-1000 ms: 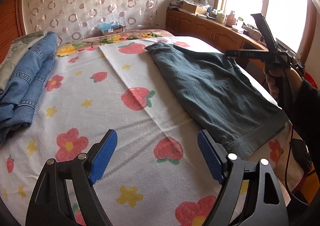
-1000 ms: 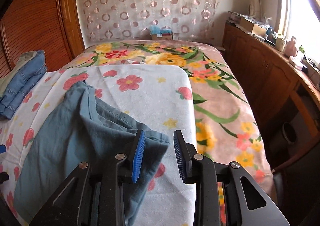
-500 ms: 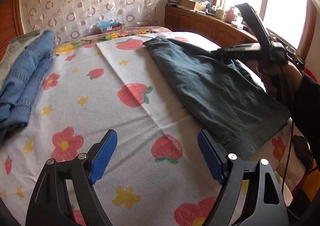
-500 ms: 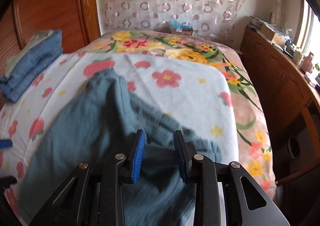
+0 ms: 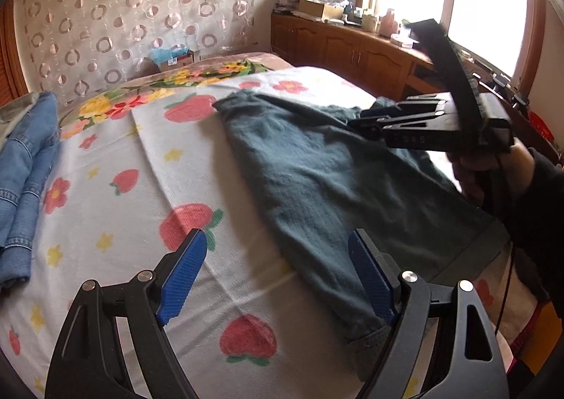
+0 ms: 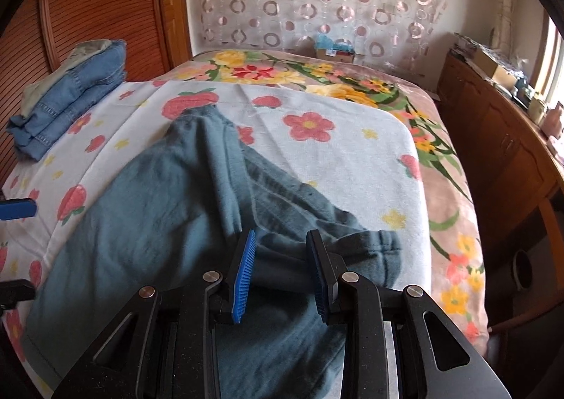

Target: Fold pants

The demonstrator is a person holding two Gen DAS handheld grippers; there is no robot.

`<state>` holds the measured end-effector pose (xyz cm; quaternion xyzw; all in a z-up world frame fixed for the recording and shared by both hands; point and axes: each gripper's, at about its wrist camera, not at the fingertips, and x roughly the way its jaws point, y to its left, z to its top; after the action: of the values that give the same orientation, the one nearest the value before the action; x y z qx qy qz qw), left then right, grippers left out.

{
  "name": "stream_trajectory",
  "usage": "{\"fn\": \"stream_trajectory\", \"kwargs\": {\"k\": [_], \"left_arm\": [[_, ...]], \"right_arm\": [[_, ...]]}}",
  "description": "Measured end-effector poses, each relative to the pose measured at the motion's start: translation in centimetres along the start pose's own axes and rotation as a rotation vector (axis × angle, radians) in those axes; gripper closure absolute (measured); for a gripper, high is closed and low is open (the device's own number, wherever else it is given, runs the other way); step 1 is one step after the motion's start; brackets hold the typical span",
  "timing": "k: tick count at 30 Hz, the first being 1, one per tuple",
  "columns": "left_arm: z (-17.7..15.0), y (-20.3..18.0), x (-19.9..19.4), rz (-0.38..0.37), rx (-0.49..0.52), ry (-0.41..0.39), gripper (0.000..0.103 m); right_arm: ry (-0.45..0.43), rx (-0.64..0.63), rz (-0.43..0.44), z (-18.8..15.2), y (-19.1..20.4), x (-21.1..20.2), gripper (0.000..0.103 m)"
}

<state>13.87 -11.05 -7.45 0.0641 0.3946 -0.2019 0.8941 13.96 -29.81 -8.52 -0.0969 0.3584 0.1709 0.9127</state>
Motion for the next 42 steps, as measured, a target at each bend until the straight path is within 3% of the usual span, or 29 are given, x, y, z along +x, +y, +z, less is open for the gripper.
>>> {"fn": "stream_trajectory", "kwargs": {"k": [5,14,15,18,25,30,35,39,42], "left_arm": [[-0.6,0.3,1.4,0.014,-0.01,0.039,0.02],[-0.7,0.3,2.3,0.006,-0.021,0.08,0.02],[-0.7,0.3,2.3,0.005,-0.022,0.08,0.02],[-0.8,0.3,2.2,0.011,-0.016,0.081,0.02],[-0.7,0.2,2.5,0.027,-0.008,0.084,0.019],[-0.7,0.2,2.5,0.026,-0.007,0.084,0.019],[-0.7,0.2,2.5,0.025,-0.008,0.084,0.019],[-0.7,0.2,2.5,0.025,-0.007,0.084,0.019],[-0.7,0.2,2.5,0.025,-0.008,0.084,0.019]], "right_arm": [[0.008,-0.029,-0.013,-0.5,0.4,-0.1,0.072],[0.027,-0.021,0.004,1.7,1.1,1.5,0.073],[0.038,-0.025,0.003,1.8,1.2,1.7,0.086],[0.034,-0.044,0.004,2.1,1.4,1.6,0.101],[-0.06,0.024,-0.075,4.0,-0.8,-0.1,0.101],[-0.036,0.052,-0.126,4.8,-1.5,1.3,0.101],[-0.047,0.123,-0.119,4.5,-2.0,1.0,0.084],[-0.018,0.12,-0.082,3.4,-2.1,0.5,0.082],[0.012,0.111,-0.102,2.4,-2.6,0.5,0.079]]}}
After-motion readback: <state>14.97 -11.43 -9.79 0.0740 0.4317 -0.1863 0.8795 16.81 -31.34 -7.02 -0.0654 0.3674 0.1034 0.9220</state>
